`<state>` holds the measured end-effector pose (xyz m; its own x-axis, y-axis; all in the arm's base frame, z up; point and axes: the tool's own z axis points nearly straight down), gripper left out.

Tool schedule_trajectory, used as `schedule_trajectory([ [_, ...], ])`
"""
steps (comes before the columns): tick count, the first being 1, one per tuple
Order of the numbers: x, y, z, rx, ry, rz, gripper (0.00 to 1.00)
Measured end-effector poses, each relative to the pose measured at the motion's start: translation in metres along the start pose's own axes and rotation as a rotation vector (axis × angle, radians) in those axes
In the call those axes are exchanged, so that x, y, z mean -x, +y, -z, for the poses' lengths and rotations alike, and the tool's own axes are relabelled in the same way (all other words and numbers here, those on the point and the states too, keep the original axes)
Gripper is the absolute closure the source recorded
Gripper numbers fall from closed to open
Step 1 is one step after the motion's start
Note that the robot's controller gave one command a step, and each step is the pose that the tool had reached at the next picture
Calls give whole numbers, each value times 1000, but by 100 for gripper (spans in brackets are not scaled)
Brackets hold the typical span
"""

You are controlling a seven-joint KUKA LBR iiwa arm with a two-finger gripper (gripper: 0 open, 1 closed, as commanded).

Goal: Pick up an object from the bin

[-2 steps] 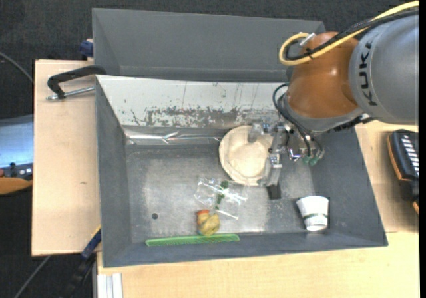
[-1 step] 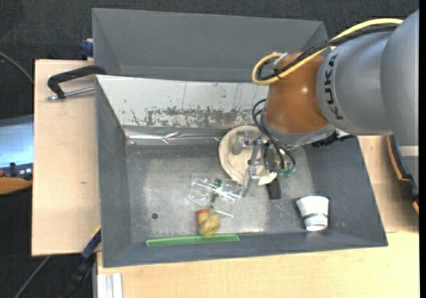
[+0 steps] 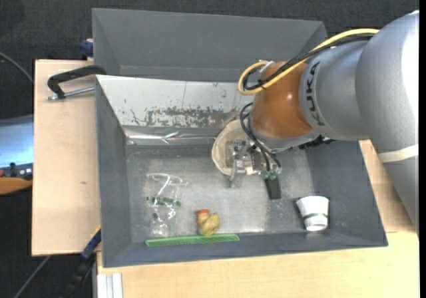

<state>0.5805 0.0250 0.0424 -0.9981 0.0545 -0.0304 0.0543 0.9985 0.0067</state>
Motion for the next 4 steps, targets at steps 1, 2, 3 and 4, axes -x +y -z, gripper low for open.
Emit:
schedule_trajectory([
  [1, -1, 0, 3, 1, -1, 0, 100],
  [2, -1, 1, 7, -1, 3, -2, 100],
  [3, -3, 6, 25, -2, 10, 7, 100],
  [4, -3, 14, 51, 0, 7, 111, 100],
])
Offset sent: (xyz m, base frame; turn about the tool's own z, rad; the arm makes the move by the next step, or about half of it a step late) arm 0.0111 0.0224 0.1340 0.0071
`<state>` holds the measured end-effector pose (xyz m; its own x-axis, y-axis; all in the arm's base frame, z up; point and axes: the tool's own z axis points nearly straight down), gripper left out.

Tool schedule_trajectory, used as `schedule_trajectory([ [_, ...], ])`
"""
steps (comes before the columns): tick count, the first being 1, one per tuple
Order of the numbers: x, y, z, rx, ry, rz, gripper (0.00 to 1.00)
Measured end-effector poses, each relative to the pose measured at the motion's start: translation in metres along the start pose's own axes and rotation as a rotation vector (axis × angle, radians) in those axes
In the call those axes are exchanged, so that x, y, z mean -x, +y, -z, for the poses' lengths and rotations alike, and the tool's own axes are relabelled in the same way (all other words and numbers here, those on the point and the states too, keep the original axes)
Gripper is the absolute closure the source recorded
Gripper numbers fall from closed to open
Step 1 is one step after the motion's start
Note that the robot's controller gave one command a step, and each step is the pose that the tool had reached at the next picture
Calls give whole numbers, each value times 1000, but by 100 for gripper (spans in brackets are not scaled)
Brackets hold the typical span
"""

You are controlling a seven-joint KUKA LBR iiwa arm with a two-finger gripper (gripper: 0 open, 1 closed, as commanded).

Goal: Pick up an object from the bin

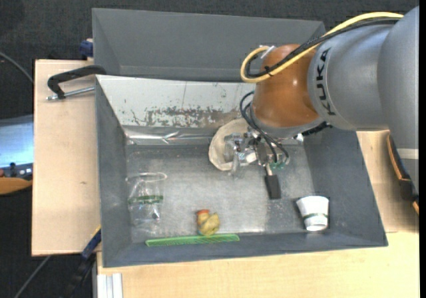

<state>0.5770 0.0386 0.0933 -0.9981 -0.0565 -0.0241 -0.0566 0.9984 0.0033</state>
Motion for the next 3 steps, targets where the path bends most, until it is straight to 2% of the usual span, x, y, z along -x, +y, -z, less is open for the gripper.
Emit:
schedule_trajectory([
  [1, -3, -4, 55, 0, 6, -14, 100],
  [2, 4, -5, 78, 1, -12, -26, 100],
  [3, 1, -9, 116, 1, 6, -40, 100],
])
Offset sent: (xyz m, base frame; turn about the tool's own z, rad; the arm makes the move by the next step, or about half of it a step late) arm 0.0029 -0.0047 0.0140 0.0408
